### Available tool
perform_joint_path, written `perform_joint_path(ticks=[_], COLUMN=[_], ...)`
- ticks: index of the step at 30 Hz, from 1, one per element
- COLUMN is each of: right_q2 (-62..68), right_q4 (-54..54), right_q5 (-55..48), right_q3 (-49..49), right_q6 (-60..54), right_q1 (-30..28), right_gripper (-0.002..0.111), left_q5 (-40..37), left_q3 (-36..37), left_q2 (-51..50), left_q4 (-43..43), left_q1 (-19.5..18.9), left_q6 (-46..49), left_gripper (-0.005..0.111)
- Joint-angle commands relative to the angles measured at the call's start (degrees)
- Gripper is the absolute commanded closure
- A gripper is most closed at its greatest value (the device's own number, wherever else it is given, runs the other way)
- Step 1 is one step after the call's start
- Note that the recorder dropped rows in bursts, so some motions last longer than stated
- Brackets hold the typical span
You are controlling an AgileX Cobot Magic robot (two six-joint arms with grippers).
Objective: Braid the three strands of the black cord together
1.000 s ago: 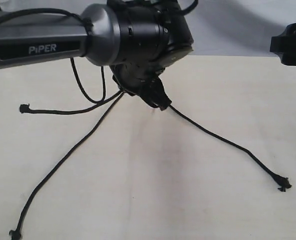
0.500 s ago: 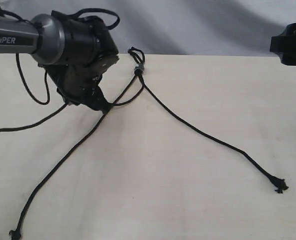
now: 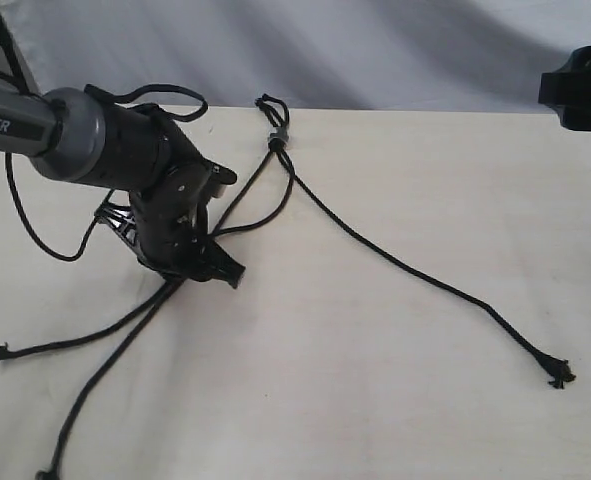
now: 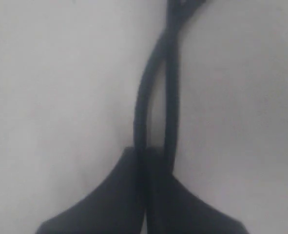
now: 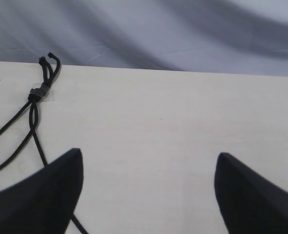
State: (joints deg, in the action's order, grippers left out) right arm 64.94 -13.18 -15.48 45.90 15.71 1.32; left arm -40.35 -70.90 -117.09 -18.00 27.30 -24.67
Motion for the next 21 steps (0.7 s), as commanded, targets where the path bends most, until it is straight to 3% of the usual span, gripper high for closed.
perform_joint_path(ticks=[1, 3, 5, 8, 12, 17, 21], right_q2=[0.1, 0.1, 0.1, 0.1, 0.1, 0.1, 0.1], right_q4=[-0.4, -0.4, -0.4, -0.4, -0.4, -0.4, -0.4], right_q5=[0.5, 0.5, 0.5, 0.4, 0.4, 0.6, 0.6], right_q3=[0.0, 0.0, 0.0, 0.0, 0.0, 0.0, 0.0], right_q6=[-0.3, -0.3, -0.3, -0.3, -0.3, -0.3, -0.3], right_q1=[-0.4, -0.4, -0.4, -0.4, -0.4, -0.4, -0.4], right_gripper=[0.037, 0.037, 0.037, 0.037, 0.037, 0.037, 0.037], left_q5=[-0.2, -0.4, -1.1, -2.1, -1.9, -1.0, 5.8], left_q3=[1.0, -0.2, -0.9, -0.8, 1.1, 4.9, 10.5], left_q2=[-0.8, 0.5, 2.9, 7.8, 12.0, 12.4, 12.4], left_q4=[30.8, 36.2, 31.3, 22.4, 15.5, 14.3, 14.1], left_q1=[5.8, 10.5, 12.1, 8.8, 3.0, -2.0, -4.9], left_q6=[25.7, 35.1, 32.3, 22.9, 17.1, 16.8, 16.8], left_gripper=[0.106, 0.106, 0.106, 0.106, 0.106, 0.106, 0.106])
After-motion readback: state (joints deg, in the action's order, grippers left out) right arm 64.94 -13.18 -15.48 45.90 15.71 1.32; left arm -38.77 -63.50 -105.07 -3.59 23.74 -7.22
